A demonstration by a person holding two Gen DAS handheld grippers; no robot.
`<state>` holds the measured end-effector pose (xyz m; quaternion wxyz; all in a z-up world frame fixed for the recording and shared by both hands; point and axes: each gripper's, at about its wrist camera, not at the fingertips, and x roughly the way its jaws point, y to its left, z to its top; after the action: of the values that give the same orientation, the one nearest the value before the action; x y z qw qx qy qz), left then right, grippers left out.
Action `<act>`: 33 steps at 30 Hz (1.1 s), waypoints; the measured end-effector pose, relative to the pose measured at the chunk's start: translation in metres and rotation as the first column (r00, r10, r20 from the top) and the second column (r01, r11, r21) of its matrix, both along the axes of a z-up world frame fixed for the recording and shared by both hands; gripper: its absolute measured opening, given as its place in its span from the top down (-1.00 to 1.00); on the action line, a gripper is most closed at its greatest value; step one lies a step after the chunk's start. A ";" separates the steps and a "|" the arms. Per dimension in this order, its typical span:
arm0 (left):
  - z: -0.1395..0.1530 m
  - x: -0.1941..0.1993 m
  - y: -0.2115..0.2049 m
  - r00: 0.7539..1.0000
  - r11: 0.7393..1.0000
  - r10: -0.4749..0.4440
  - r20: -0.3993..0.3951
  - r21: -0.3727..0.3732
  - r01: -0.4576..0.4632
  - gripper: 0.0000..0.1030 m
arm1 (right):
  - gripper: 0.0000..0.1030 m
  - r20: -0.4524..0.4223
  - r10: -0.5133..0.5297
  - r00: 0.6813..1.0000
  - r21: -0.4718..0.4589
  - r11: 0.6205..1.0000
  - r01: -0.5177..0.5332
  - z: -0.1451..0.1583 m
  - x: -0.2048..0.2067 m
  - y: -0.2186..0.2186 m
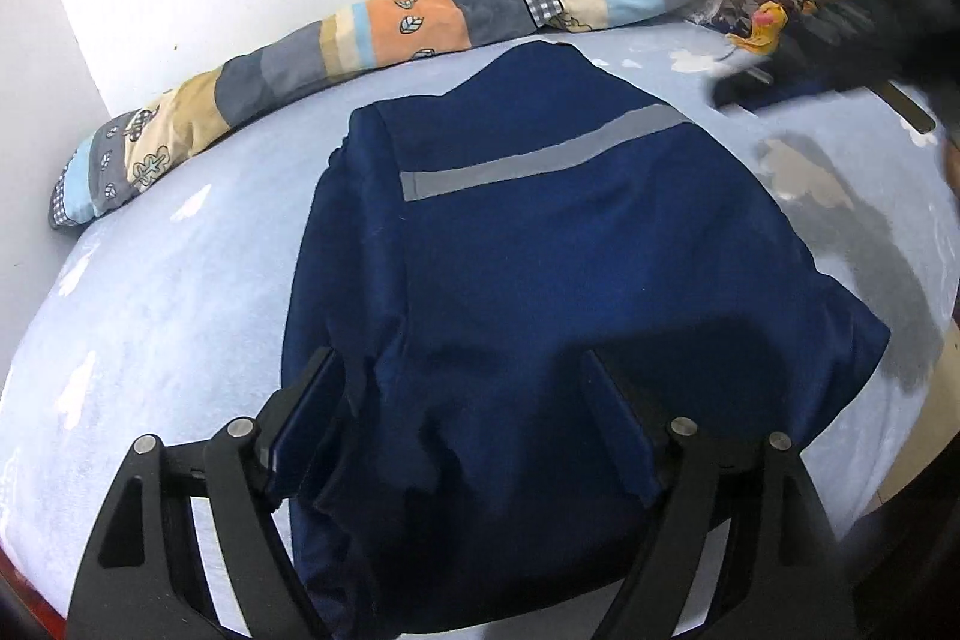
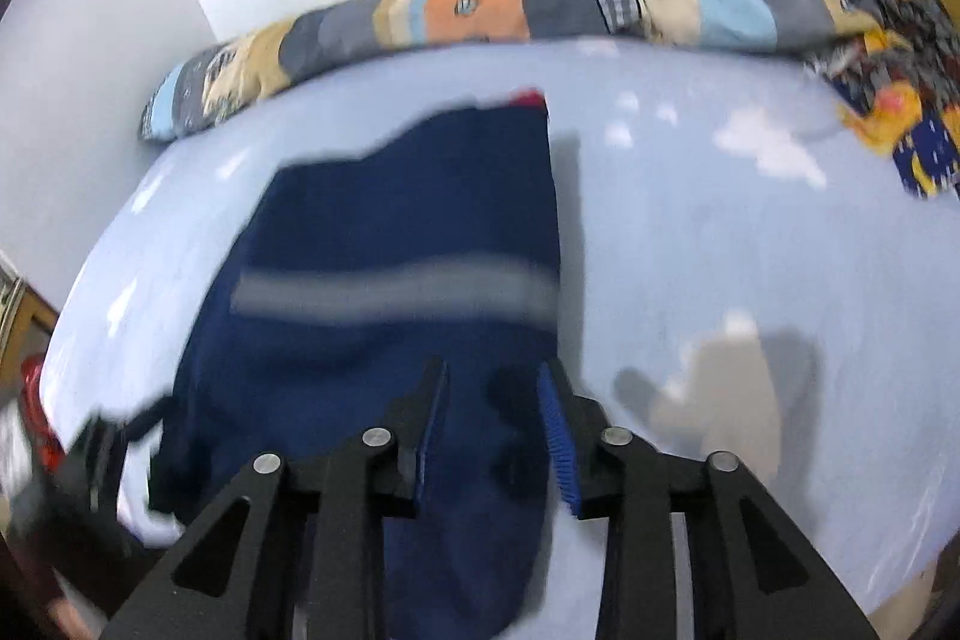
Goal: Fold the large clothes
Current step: 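Lay the folded jacket down and open both grippers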
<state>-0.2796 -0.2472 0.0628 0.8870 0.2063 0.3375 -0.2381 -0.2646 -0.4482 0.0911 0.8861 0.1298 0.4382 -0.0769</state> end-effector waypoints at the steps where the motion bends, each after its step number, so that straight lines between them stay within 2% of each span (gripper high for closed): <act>1: -0.002 0.001 0.000 1.000 1.000 0.005 -0.002 0.015 -0.005 -0.58 | 0.34 0.009 0.005 1.000 0.013 1.000 -0.005 0.001 0.014 -0.002; 3: -0.007 0.003 0.002 1.000 0.999 0.013 -0.010 0.034 -0.013 -0.58 | 0.34 -0.015 0.010 1.000 0.002 1.000 -0.010 -0.005 0.039 0.000; 5: -0.010 0.005 0.006 1.000 0.999 0.021 -0.020 0.026 -0.020 -0.59 | 0.31 -0.100 0.017 0.995 -0.045 0.999 -0.022 -0.027 0.063 0.007; 7: -0.010 0.007 0.009 0.999 0.999 0.027 -0.022 0.023 -0.026 -0.59 | 0.23 -0.156 0.010 0.988 -0.097 0.995 -0.025 -0.046 0.076 0.012; 9: -0.008 0.009 0.010 0.999 0.999 0.038 -0.026 0.023 -0.037 -0.58 | 0.20 -0.189 0.021 0.982 -0.146 0.988 -0.049 -0.052 0.081 0.021; 13: 0.005 0.006 0.011 0.998 0.998 0.060 -0.006 -0.017 -0.060 -0.58 | 0.29 -0.123 0.046 0.991 -0.163 0.984 -0.066 -0.022 0.043 0.040; 14: 0.007 0.004 0.011 0.998 0.998 0.059 0.000 -0.022 -0.059 -0.58 | 0.23 -0.095 0.051 0.994 -0.177 0.982 -0.067 -0.012 0.027 0.046; 18: 0.006 -0.007 0.005 0.999 0.999 0.045 0.018 -0.014 -0.045 -0.58 | 0.25 -0.060 0.060 0.996 -0.189 0.980 -0.071 0.000 -0.027 0.061; 21: -0.001 -0.017 0.002 0.999 0.999 0.042 0.008 -0.001 -0.042 -0.58 | 0.31 -0.082 0.036 0.996 -0.170 0.984 -0.049 -0.010 -0.069 0.069; 22: -0.003 -0.017 0.002 0.999 0.999 0.043 0.009 0.003 -0.043 -0.58 | 0.41 -0.094 0.033 0.995 -0.162 0.986 -0.048 -0.015 -0.078 0.071; 23: -0.005 -0.020 0.002 0.999 0.999 0.045 0.015 0.009 -0.045 -0.58 | 0.64 -0.108 0.035 0.993 -0.158 0.986 -0.052 -0.020 -0.083 0.072; 24: -0.007 -0.022 0.002 0.999 0.999 0.045 0.023 0.012 -0.046 -0.58 | 0.71 -0.128 0.034 0.991 -0.171 0.984 -0.056 -0.027 -0.088 0.075; 28: -0.012 -0.025 0.002 0.999 0.999 0.044 0.029 0.024 -0.045 -0.59 | 0.72 -0.164 0.033 0.986 -0.242 0.968 -0.073 -0.045 -0.079 0.077; 30: -0.013 -0.024 0.005 0.998 0.998 0.055 0.008 0.020 -0.056 -0.59 | 0.73 -0.211 0.051 0.976 -0.225 0.969 -0.100 -0.062 -0.072 0.076; 33: -0.008 -0.023 0.014 0.996 0.996 0.085 -0.035 -0.008 -0.085 -0.58 | 0.74 -0.226 0.055 0.972 -0.266 0.957 -0.116 -0.068 -0.067 0.081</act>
<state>-0.3024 -0.2336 0.0552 0.8914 0.1833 0.3601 -0.2055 -0.3321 -0.3671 0.0232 0.8450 -0.0241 0.5222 -0.1124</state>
